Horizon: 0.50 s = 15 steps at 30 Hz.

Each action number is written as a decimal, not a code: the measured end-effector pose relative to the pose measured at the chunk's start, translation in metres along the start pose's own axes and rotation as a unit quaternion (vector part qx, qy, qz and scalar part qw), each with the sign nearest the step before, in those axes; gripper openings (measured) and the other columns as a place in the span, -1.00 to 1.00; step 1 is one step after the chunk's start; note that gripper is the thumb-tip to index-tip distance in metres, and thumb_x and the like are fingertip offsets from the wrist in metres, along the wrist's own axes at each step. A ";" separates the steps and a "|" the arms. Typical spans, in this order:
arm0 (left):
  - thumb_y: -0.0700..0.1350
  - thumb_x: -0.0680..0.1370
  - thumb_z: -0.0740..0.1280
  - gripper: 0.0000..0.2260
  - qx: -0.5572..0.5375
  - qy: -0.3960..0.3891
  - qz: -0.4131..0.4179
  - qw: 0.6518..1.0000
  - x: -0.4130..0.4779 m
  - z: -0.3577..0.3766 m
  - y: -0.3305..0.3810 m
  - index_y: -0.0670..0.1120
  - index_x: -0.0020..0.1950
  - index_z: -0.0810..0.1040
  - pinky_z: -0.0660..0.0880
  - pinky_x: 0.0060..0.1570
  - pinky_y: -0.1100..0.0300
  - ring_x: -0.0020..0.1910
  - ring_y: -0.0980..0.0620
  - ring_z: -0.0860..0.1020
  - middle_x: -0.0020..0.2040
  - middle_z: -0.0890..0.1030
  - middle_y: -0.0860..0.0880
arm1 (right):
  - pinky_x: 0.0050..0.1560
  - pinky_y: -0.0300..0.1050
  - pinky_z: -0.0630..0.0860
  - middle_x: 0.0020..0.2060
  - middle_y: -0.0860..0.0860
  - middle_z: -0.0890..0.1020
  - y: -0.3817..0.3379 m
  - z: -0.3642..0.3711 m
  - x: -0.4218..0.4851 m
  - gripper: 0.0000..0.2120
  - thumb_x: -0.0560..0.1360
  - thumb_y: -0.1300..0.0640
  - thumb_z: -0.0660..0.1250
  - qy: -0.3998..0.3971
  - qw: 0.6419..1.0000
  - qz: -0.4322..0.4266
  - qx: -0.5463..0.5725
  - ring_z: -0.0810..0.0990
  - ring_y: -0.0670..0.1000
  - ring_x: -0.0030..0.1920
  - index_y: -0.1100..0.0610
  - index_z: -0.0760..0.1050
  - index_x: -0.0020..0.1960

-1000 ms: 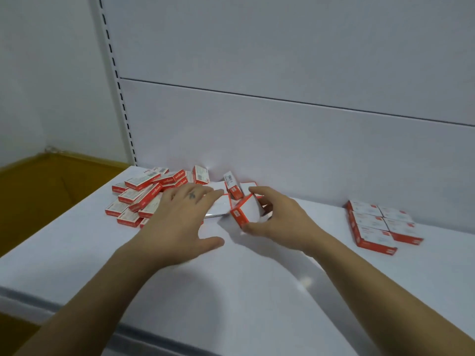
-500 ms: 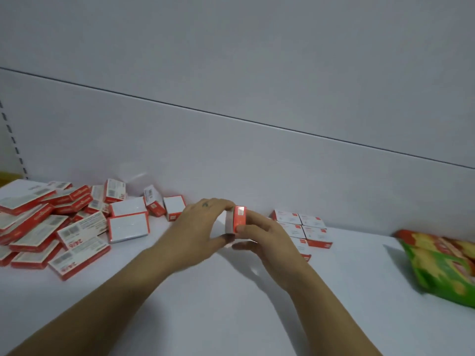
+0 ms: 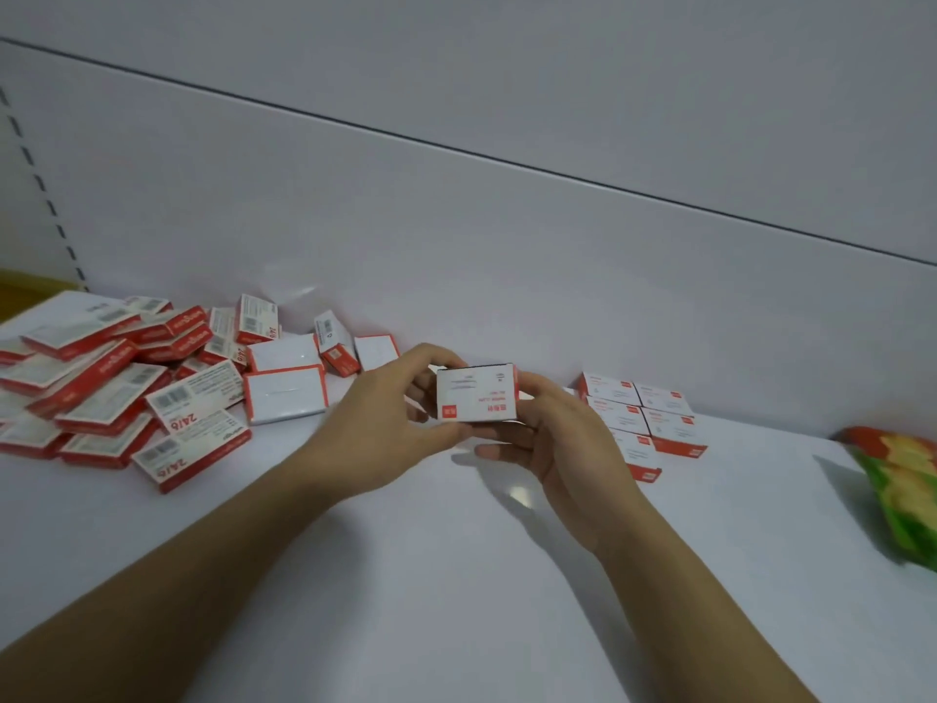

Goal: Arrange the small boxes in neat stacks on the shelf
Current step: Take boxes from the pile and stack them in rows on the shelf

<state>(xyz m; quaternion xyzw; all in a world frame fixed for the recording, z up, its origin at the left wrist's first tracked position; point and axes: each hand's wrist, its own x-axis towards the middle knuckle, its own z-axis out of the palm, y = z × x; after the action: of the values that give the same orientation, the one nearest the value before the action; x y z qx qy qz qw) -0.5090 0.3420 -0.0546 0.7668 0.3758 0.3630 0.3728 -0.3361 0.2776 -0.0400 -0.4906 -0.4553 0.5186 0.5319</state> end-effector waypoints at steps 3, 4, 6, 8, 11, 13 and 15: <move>-0.09 0.36 0.55 -0.61 -0.023 -0.012 -0.018 1.000 -0.002 -0.004 0.004 0.20 0.06 0.48 0.61 -0.14 0.15 -0.08 0.08 0.60 -0.09 0.62 0.10 | -0.07 0.00 0.56 0.02 0.15 0.69 -0.003 -0.004 0.000 -0.67 0.58 0.28 0.09 0.022 1.000 0.000 0.003 0.67 0.15 -0.01 0.17 0.52 0.24; -0.09 0.35 0.55 -0.60 -0.031 -0.018 -0.023 0.999 -0.002 -0.005 0.005 0.21 0.05 0.48 0.62 -0.15 0.12 -0.08 0.08 0.60 -0.09 0.62 0.10 | -0.12 -0.04 0.55 0.00 0.15 0.69 -0.003 -0.005 0.000 -0.70 0.59 0.26 0.12 0.031 1.000 -0.001 -0.001 0.67 0.13 -0.05 0.19 0.53 0.23; -0.09 0.34 0.56 -0.59 -0.048 -0.035 -0.027 0.998 -0.003 -0.006 0.008 0.24 0.04 0.49 0.63 -0.16 0.08 -0.08 0.07 0.61 -0.08 0.63 0.10 | -0.20 -0.09 0.54 -0.04 0.14 0.70 -0.002 -0.005 -0.001 -0.78 0.58 0.21 0.22 0.054 0.998 -0.005 -0.024 0.64 0.08 -0.11 0.20 0.57 0.16; -0.10 0.34 0.57 -0.58 -0.055 -0.051 -0.028 0.997 -0.004 -0.007 0.010 0.26 0.05 0.51 0.63 -0.16 0.06 -0.07 0.05 0.62 -0.08 0.63 0.11 | -0.22 -0.11 0.53 -0.07 0.11 0.70 0.000 -0.006 -0.001 -0.83 0.55 0.21 0.29 0.072 0.996 -0.009 -0.054 0.62 0.04 -0.11 0.16 0.61 0.08; -0.19 0.35 0.55 -0.53 -0.096 -0.053 -0.022 0.994 -0.004 -0.007 0.013 0.22 0.14 0.55 0.62 -0.08 0.01 -0.08 0.02 0.63 -0.11 0.65 0.07 | -0.28 -0.11 0.50 -0.08 0.21 0.67 -0.004 -0.009 -0.002 -0.88 0.46 0.25 0.38 0.059 0.996 -0.021 -0.064 0.58 0.06 -0.14 0.16 0.61 0.00; -0.23 0.41 0.49 -0.53 -0.145 -0.037 -0.025 0.988 -0.003 -0.005 0.013 0.17 0.22 0.53 0.61 0.00 0.03 -0.07 0.01 0.64 -0.11 0.66 0.00 | -0.31 -0.11 0.49 -0.09 0.35 0.60 -0.009 -0.014 -0.004 -0.75 0.37 0.24 0.38 0.018 0.998 -0.022 -0.048 0.58 0.07 -0.22 0.17 0.57 0.05; -0.21 0.48 0.42 -0.62 -0.173 -0.034 -0.033 0.984 -0.004 -0.004 0.015 0.13 0.22 0.51 0.60 0.00 0.11 -0.10 0.00 0.66 -0.12 0.68 -0.05 | -0.28 -0.07 0.50 -0.13 0.28 0.62 -0.011 -0.016 -0.007 -0.58 0.36 0.27 0.35 -0.048 0.997 -0.008 -0.062 0.59 0.11 -0.26 0.11 0.51 0.21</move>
<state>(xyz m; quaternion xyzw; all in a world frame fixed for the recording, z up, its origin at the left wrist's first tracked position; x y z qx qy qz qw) -0.5093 0.3335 -0.0411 0.6901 0.3197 0.3836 0.5239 -0.3195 0.2699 -0.0306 -0.4937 -0.5159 0.5081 0.4817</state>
